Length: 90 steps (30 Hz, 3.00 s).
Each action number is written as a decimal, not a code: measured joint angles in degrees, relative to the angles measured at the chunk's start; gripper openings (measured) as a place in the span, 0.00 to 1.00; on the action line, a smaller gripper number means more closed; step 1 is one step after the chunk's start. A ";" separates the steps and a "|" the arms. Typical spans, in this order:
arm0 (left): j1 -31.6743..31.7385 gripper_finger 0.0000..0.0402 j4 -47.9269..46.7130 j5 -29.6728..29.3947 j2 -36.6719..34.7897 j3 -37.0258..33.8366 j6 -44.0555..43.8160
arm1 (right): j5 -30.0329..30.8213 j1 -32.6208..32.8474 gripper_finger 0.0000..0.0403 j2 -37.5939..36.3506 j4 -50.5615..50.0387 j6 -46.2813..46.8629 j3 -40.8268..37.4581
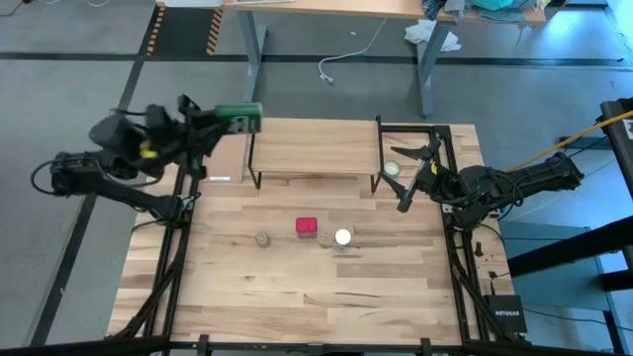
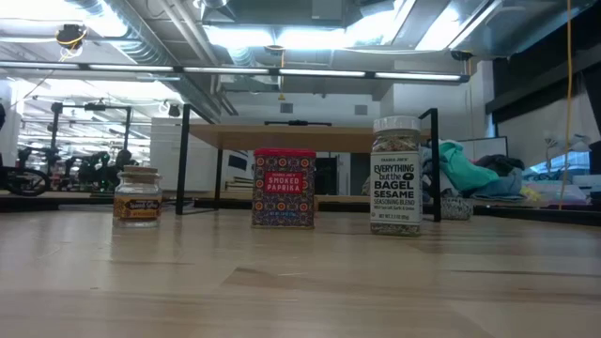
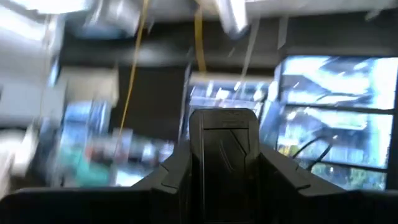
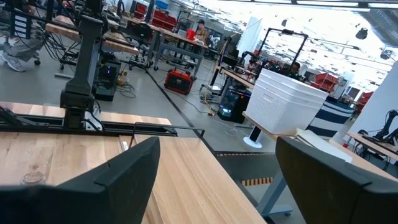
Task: Shelf spices
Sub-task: Put the black seasoning can on the shelf
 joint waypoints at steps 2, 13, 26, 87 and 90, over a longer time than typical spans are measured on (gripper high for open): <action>1.12 0.28 -5.02 -1.61 0.36 0.00 -6.44 | 0.01 0.00 0.81 0.00 0.00 0.00 0.00; 6.85 0.28 -36.95 0.75 3.28 0.00 -28.52 | 0.00 -0.01 0.81 -0.01 0.24 0.00 -0.02; 7.11 0.28 -45.99 13.48 21.52 0.60 -4.07 | -0.02 -0.02 0.81 -0.02 0.66 0.00 -0.02; 45.15 0.28 -60.22 36.39 51.82 31.23 32.02 | -0.04 -0.02 0.81 -0.02 0.24 -0.26 -0.02; 45.04 0.28 -60.66 37.91 51.82 31.23 32.37 | -0.02 -0.02 0.81 -0.02 0.24 -0.26 -0.02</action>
